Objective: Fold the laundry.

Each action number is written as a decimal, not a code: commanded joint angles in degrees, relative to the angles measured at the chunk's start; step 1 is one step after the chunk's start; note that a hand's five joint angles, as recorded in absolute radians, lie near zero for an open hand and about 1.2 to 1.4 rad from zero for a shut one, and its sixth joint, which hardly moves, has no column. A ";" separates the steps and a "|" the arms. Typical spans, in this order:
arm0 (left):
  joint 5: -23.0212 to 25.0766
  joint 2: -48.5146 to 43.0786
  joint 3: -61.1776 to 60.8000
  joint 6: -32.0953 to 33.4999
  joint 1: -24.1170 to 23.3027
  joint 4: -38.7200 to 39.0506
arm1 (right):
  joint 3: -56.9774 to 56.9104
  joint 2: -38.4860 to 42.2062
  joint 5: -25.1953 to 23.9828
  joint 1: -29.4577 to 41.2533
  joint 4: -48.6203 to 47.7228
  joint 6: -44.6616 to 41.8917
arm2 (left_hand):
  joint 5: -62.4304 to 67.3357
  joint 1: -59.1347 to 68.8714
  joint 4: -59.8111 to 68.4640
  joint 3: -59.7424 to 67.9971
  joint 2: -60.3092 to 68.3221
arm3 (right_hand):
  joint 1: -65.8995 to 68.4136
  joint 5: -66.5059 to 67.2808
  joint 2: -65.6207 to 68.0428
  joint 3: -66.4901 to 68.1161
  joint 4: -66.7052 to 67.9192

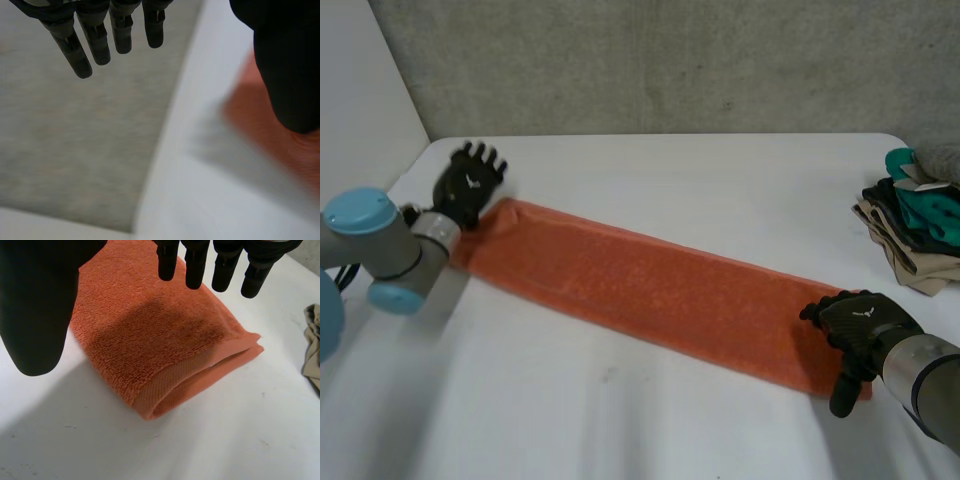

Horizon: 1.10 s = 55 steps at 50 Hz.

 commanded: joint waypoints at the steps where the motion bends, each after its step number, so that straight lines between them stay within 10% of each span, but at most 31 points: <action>1: -12.17 -1.81 10.22 -7.62 -1.85 0.82 | 0.99 -2.81 2.35 1.18 -1.25 -0.60 | -2.74 -1.01 -1.55 -1.83 -1.76 | -2.63 -2.67 -1.86 -1.75 -1.64; 11: -1.80 15.41 -13.77 -13.70 -2.47 10.29 | 3.37 -4.75 2.70 1.97 -1.69 -2.09 | -2.74 -1.01 -1.55 -1.83 -1.76 | -2.63 -2.67 -1.86 -1.75 -1.64; 37: 2.60 31.33 -34.96 -20.64 -3.26 10.39 | 9.34 -1.51 2.44 -2.51 -8.37 2.48 | -2.74 -1.01 -1.55 -1.83 -1.76 | 7.98 7.94 8.75 8.85 8.96; 40: 2.42 31.16 -34.97 -20.73 -3.35 10.83 | 9.70 -0.19 2.44 -2.69 -9.51 2.04 | -2.74 -1.01 -1.55 -1.83 -1.76 | 20.53 20.49 21.30 21.40 21.51; 43: 2.25 31.16 -34.97 -20.82 -3.35 10.83 | 9.87 0.69 2.88 -3.04 -11.18 0.90 | -2.74 -1.01 -1.55 -1.83 -1.76 | 67.23 67.19 68.01 68.11 68.22; 55: 2.51 38.09 -38.74 -22.66 -0.90 10.75 | 10.94 -9.24 -7.12 -29.90 -12.95 -20.88 | -2.74 -1.01 -1.55 -1.83 -1.76 | 67.37 67.33 68.14 68.25 68.36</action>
